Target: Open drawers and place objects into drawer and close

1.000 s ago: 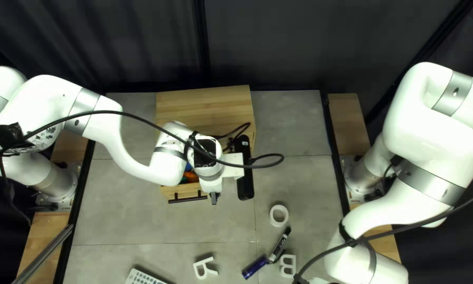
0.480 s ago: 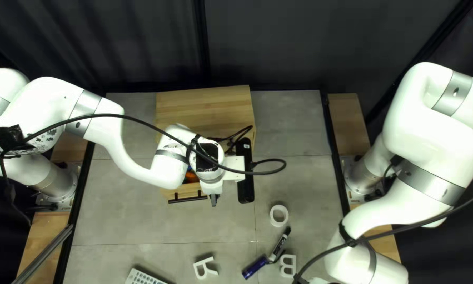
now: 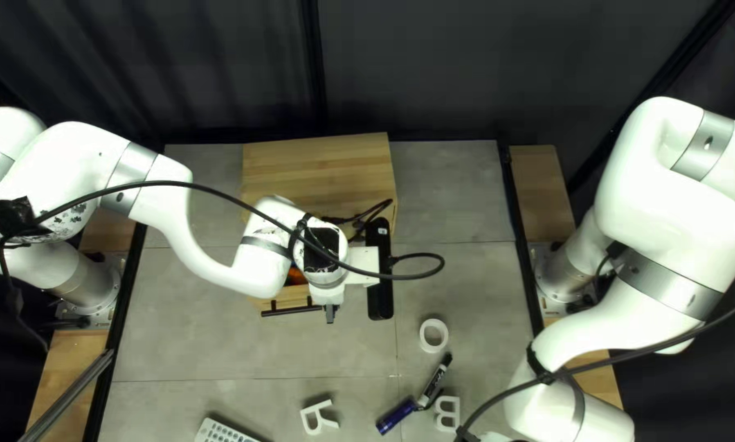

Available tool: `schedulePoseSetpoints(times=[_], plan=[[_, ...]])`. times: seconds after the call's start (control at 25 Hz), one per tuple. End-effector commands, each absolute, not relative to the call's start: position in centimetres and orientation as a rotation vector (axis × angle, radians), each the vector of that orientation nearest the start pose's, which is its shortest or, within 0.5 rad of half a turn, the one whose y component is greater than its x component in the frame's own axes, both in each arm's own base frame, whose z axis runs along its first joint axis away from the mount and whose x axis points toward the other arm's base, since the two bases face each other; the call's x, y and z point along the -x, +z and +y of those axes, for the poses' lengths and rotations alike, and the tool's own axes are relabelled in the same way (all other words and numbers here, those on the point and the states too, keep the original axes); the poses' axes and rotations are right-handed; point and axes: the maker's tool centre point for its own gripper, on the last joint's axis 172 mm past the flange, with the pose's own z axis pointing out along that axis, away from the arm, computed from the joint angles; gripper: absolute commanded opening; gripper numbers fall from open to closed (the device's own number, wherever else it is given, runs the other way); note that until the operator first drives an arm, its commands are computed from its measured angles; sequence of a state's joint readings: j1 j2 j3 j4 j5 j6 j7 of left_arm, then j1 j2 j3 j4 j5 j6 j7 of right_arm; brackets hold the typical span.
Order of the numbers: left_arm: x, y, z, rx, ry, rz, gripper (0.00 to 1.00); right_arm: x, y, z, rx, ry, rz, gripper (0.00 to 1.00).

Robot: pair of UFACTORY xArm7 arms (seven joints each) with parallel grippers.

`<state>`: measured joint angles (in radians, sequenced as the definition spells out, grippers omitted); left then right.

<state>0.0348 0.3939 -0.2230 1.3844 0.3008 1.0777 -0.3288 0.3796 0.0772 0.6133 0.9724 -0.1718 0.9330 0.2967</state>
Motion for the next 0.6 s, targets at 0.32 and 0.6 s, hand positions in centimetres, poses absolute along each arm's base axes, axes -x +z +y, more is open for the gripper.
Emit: schedulePoseSetpoints(times=[0.32, 0.6], plan=[[-55.2, 14.2, -5.3, 2.946, 0.023, 0.011, 1.00, -27.1, 13.7, 37.2, 2.973, -0.062, -1.256, 1.00], [-55.3, 16.2, -5.9, 2.941, -0.004, 0.005, 1.00, -27.1, 13.7, 37.2, 2.973, -0.062, -1.256, 1.00]])
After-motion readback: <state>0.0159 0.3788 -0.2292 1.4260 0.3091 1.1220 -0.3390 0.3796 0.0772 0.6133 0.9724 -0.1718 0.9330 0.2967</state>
